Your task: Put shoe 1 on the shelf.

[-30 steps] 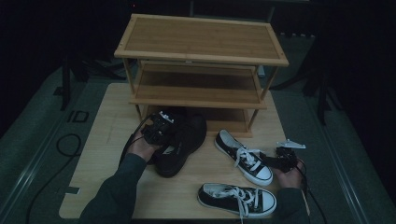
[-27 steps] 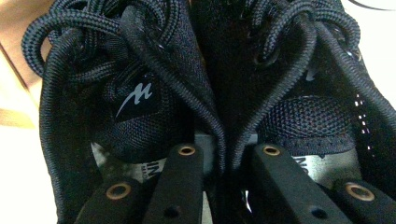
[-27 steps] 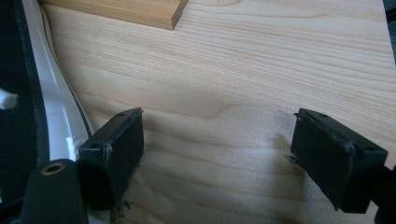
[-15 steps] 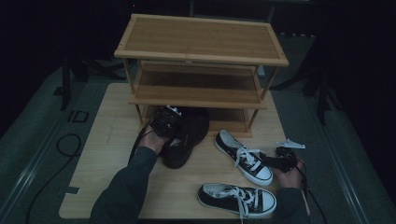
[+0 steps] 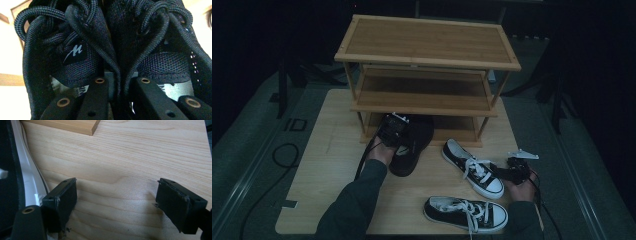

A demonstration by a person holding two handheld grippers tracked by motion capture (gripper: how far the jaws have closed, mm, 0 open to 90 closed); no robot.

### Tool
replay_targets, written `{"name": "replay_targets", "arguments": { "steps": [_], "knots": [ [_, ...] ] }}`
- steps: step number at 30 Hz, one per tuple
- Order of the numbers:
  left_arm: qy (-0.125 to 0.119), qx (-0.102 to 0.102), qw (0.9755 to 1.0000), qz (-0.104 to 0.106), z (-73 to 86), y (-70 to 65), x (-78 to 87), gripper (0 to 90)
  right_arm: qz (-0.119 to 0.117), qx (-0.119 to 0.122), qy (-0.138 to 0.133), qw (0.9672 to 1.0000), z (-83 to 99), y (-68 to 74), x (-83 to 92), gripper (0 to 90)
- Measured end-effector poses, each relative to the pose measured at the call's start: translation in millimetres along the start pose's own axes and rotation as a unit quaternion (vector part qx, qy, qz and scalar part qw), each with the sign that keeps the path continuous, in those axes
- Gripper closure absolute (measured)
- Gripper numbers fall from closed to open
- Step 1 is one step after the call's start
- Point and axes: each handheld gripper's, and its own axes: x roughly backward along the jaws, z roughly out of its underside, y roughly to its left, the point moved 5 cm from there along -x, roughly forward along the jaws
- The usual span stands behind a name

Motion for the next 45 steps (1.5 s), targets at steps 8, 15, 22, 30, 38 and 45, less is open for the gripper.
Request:
{"name": "replay_targets", "arguments": {
  "steps": [8,15,22,30,38,45],
  "knots": [
    [-0.011,0.009,0.9999,0.003,0.3,-0.1,-0.4,79.8,0.000,0.000,0.000,1.0000,0.0,0.0,0.0,16.8],
    [-0.024,-0.005,0.9996,0.015,1.3,2.4,6.4,64.5,0.000,0.000,0.000,1.0000,0.0,0.0,0.0,16.8],
    [-0.038,-0.020,0.9988,0.026,6.3,5.7,21.6,60.2,0.000,0.000,0.000,1.0000,0.1,0.1,0.0,16.8],
    [-0.051,-0.028,0.9971,0.049,12.9,8.4,37.2,59.5,0.000,0.001,0.000,1.0000,0.0,0.0,0.0,16.8],
    [-0.074,-0.051,0.9940,0.063,22.1,8.6,60.6,62.2,0.001,0.002,0.000,1.0000,0.0,-0.2,-0.1,16.8],
    [-0.094,-0.068,0.9884,0.098,32.3,5.0,80.3,69.6,0.000,-0.001,0.000,1.0000,0.0,0.2,0.0,16.8]
  ]
}}
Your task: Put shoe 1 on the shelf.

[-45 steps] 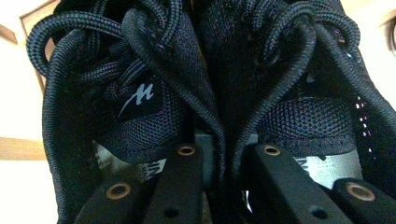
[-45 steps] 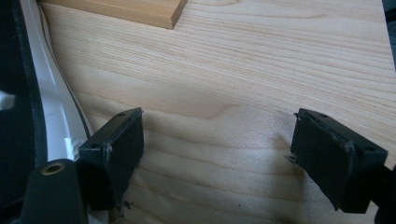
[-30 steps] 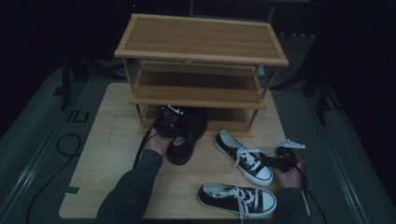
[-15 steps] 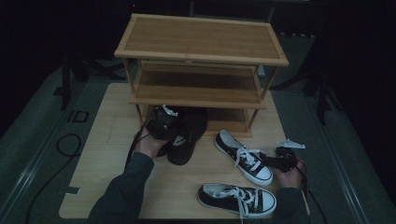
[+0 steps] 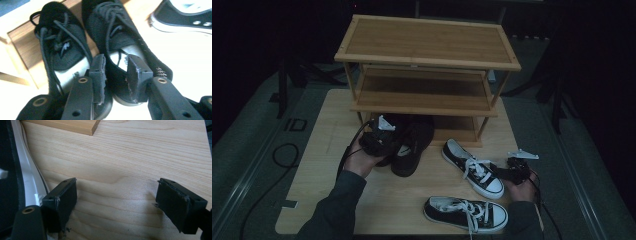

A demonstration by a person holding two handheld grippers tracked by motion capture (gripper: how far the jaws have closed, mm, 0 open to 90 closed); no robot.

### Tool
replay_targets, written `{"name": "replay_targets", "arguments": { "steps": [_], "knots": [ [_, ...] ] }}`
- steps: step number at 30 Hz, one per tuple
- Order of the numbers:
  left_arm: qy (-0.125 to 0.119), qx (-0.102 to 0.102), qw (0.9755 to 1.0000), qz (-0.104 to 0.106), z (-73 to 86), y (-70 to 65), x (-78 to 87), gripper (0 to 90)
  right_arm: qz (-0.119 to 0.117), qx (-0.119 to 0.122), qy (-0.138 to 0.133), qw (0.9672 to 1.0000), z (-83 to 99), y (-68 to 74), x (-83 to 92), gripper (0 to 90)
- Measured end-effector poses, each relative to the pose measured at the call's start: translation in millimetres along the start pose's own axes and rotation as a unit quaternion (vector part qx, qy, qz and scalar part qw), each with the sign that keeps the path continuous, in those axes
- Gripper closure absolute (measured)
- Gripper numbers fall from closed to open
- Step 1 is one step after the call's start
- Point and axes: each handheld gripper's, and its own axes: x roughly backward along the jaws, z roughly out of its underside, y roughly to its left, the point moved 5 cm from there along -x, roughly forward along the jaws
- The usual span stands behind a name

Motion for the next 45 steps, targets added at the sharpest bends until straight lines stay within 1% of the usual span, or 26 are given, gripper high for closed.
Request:
{"name": "replay_targets", "arguments": {
  "steps": [5,7,10,11,16,24,29,36,40,43,45],
  "knots": [
    [-0.004,-0.014,0.9997,0.019,5.3,-7.0,9.0,80.1,0.000,0.000,0.000,1.0000,0.0,0.0,0.0,16.8],
    [-0.002,-0.018,0.9996,0.023,7.2,-8.2,10.3,83.4,0.000,0.000,0.000,1.0000,0.0,0.0,0.0,16.8],
    [-0.003,-0.017,0.9995,0.025,10.9,-8.4,11.7,89.5,0.000,0.000,0.000,1.0000,0.0,0.0,0.0,16.8],
    [-0.002,-0.018,0.9995,0.025,12.7,-7.8,11.8,90.0,0.000,0.000,0.000,1.0000,0.1,0.0,0.1,16.8],
    [0.008,-0.018,0.9993,0.032,25.3,-9.2,9.5,90.0,0.000,0.001,0.000,1.0000,0.1,0.0,0.1,16.8],
    [0.024,-0.022,0.9989,0.034,42.4,-14.7,-2.5,90.0,0.000,0.000,0.000,1.0000,0.2,0.0,0.2,16.8],
    [0.033,-0.022,0.9984,0.040,51.7,-18.0,-10.3,90.0,0.000,0.000,0.000,1.0000,0.2,0.0,0.2,16.9],
    [0.051,-0.030,0.9971,0.048,63.1,-24.4,-23.5,90.0,0.000,0.000,0.000,1.0000,0.2,0.0,0.2,16.9],
    [0.061,-0.031,0.9963,0.053,69.3,-28.3,-32.1,90.0,0.000,0.000,0.000,1.0000,0.2,0.0,0.2,16.8],
    [0.067,-0.036,0.9957,0.054,72.5,-31.0,-37.5,89.8,0.000,0.000,0.000,1.0000,0.2,0.0,0.2,16.9],
    [0.075,-0.041,0.9952,0.047,75.3,-32.6,-41.6,89.5,0.000,0.000,0.000,1.0000,0.2,0.0,0.2,16.9]
  ]
}}
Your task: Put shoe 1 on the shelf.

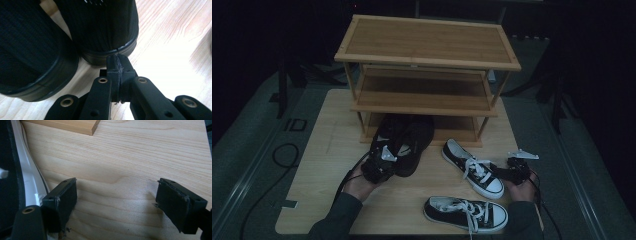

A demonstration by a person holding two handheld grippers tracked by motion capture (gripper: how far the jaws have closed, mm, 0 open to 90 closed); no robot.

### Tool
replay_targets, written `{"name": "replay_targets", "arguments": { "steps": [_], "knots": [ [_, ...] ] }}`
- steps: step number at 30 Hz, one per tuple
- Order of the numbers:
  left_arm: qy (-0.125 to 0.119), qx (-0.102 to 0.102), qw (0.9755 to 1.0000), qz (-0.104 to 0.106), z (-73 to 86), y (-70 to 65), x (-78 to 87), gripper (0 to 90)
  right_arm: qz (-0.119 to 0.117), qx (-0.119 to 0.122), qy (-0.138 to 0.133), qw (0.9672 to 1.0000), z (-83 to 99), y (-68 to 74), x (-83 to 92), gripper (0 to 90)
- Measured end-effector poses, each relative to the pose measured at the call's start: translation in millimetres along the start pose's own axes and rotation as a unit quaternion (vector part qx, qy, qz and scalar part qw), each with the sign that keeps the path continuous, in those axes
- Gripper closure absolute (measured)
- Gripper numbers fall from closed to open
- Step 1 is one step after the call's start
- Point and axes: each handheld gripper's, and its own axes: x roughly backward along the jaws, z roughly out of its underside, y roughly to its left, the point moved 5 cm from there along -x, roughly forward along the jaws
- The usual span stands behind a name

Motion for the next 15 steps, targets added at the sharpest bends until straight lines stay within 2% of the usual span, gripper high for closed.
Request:
{"name": "replay_targets", "arguments": {
  "steps": [8,15],
  "knots": [
    [0.022,-0.008,0.9997,0.006,9.5,-5.7,-16.6,89.1,0.000,0.000,0.000,1.0000,0.0,0.0,0.0,16.8],
    [0.027,-0.013,0.9995,0.002,11.5,-8.0,-23.8,89.1,0.000,0.000,0.000,1.0000,0.0,0.0,0.0,16.8]
  ]
}}
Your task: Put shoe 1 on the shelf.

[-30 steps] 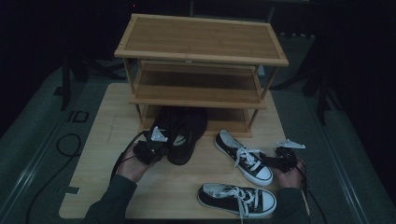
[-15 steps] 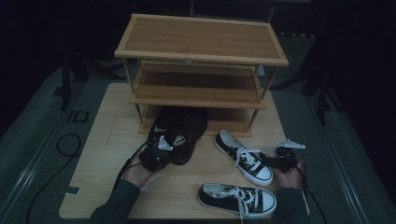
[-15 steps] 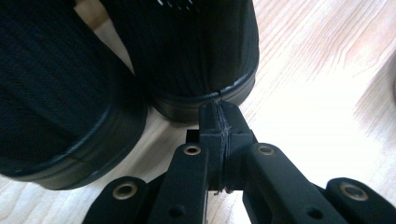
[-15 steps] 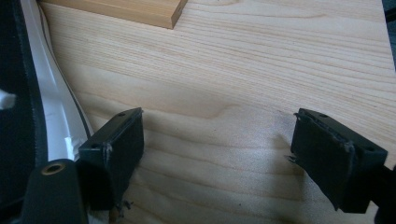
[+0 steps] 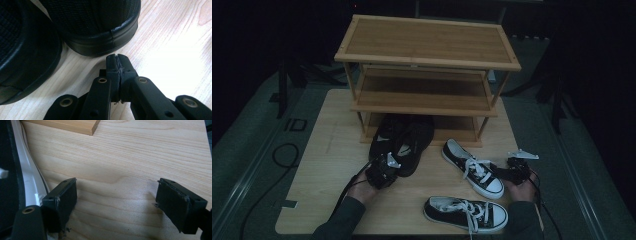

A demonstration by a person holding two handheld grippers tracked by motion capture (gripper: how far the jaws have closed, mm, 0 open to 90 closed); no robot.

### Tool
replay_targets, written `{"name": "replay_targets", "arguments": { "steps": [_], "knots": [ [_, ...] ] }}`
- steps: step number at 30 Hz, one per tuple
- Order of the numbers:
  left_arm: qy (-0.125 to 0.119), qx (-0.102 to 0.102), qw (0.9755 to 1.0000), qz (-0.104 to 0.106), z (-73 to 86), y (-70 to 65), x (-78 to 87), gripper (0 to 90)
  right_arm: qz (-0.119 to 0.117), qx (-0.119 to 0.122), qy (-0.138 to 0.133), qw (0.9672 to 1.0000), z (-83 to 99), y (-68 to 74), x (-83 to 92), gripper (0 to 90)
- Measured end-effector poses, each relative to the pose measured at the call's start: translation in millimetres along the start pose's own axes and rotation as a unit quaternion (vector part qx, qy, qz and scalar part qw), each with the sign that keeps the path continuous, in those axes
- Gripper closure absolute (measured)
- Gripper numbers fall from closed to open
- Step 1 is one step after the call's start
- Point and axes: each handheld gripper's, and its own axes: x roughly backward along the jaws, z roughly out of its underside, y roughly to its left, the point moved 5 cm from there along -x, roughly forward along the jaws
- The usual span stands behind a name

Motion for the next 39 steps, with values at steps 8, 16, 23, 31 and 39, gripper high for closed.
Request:
{"name": "replay_targets", "arguments": {
  "steps": [8,16,23,31,39],
  "knots": [
    [0.005,-0.003,0.9998,-0.021,-4.3,0.9,-1.8,90.0,0.000,0.000,0.000,1.0000,0.0,0.0,0.0,16.9],
    [-0.004,0.018,0.9989,-0.043,-15.0,8.0,-3.4,90.0,0.000,0.000,0.000,1.0000,0.0,0.0,0.0,16.8],
    [-0.011,0.014,0.9992,-0.037,-24.8,2.3,-8.2,89.6,0.000,0.001,0.000,1.0000,0.1,0.0,-0.1,16.8],
    [0.000,-0.005,0.9989,-0.047,-28.2,-6.0,-16.1,88.9,0.000,0.001,0.000,1.0000,0.1,0.0,-0.1,16.8],
    [-0.006,0.003,0.9991,-0.043,-36.6,-4.8,-19.5,89.4,0.000,0.001,0.000,1.0000,0.0,0.0,-0.1,16.8]
  ]
}}
